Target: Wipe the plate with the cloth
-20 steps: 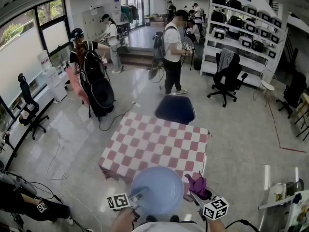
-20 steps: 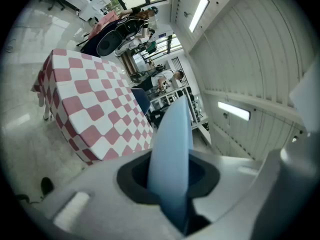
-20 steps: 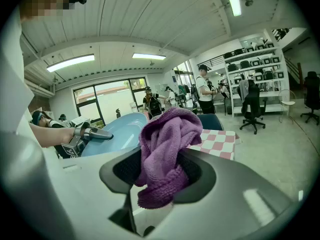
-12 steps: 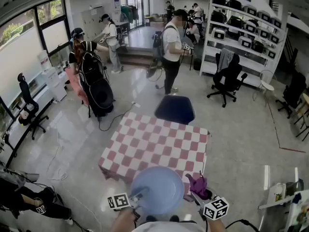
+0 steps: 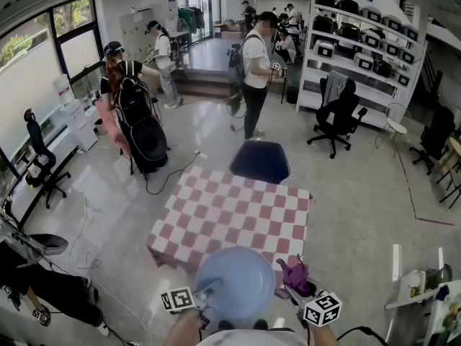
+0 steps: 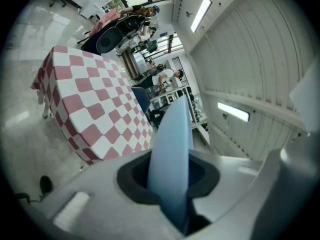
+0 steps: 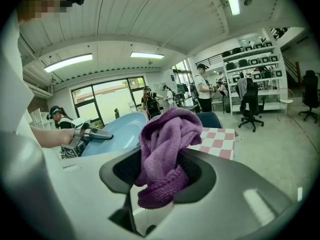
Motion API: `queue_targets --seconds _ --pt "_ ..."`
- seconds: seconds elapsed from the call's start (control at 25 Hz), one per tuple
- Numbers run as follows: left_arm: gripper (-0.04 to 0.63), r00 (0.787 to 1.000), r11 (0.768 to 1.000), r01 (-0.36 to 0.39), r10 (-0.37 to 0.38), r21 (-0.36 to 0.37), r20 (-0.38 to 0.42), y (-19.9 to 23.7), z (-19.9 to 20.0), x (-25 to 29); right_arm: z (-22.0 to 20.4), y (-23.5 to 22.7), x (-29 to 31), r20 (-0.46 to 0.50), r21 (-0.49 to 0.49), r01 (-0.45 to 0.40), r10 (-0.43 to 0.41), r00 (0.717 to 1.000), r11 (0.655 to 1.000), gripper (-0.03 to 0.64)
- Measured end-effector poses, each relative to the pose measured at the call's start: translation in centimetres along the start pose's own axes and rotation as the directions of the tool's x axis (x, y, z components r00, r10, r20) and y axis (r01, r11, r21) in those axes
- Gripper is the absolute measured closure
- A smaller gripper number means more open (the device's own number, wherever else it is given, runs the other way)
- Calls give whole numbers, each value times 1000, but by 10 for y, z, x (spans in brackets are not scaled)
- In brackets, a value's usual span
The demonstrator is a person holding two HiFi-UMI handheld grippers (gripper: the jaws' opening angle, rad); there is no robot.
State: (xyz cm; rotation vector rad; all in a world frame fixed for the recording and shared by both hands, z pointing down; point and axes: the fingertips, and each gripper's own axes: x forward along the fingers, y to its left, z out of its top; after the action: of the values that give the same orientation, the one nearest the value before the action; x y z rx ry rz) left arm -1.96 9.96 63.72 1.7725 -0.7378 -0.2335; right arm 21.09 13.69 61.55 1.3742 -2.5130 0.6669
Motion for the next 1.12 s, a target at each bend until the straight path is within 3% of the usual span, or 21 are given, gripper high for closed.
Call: queue_targets --seconds 1.12 --pt "520 997 1000 9 -9 -6 -71 44 32 -48 -19 46 30 -6 90 94 -94 996 992 439"
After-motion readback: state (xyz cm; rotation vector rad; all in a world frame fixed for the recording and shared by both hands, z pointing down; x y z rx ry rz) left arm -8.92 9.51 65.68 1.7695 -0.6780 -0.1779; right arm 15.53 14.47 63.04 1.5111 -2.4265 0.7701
